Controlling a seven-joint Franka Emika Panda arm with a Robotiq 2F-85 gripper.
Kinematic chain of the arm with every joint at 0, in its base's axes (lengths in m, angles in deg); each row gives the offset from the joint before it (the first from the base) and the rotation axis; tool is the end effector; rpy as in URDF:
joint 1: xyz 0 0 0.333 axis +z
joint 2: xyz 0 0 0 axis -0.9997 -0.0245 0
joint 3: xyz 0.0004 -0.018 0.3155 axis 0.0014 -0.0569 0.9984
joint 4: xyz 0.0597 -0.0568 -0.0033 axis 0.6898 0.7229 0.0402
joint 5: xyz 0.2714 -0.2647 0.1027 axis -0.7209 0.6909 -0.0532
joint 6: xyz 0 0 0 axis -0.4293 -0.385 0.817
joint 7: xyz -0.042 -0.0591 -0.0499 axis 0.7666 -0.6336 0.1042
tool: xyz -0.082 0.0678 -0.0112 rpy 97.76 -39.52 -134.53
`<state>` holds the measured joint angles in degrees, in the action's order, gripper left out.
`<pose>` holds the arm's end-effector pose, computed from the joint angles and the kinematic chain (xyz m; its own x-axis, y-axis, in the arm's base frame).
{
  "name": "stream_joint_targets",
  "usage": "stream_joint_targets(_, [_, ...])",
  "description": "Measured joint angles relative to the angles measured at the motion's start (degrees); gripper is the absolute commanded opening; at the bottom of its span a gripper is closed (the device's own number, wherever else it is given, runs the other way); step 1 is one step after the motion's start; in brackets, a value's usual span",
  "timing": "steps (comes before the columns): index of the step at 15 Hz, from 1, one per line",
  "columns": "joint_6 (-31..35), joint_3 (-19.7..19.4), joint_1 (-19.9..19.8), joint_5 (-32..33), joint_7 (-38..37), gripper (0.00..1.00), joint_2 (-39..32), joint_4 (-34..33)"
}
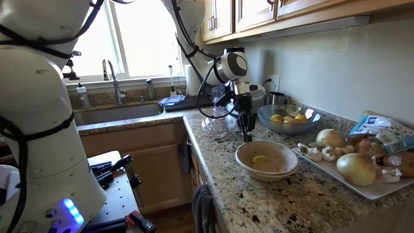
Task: Pick the forks from the bowl and put it on the counter, then unstack the bowls
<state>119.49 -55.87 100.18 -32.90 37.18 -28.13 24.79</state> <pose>0.6006 -0.0056 0.1961 0.9405 -0.3367 -0.0453 -0.2759 -0.8348 0.4764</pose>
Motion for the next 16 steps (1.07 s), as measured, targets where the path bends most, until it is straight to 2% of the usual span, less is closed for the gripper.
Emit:
stream_joint_targets(1, [0.0,0.09,-0.1,-0.02,0.09,0.47,-0.01,0.0])
stream_joint_targets(6, [0.0,0.25,-0.47,-0.14,0.2,0.56,-0.02,0.0])
stream_joint_targets(8, [0.0,0.25,-0.65,-0.29,0.26,0.54,-0.02,0.0])
stream_joint_targets(9, [0.0,0.25,-0.74,-0.33,0.29,0.8,-0.02,0.0])
stream_joint_targets(10, [0.0,0.25,-0.83,-0.35,0.3,0.82,-0.01,0.0])
stream_joint_targets(13, [0.01,0.26,-1.07,-0.55,0.31,0.97,0.01,-0.01])
stream_joint_targets(16, [0.01,0.27,-1.26,-1.18,0.38,1.0,0.02,-0.07])
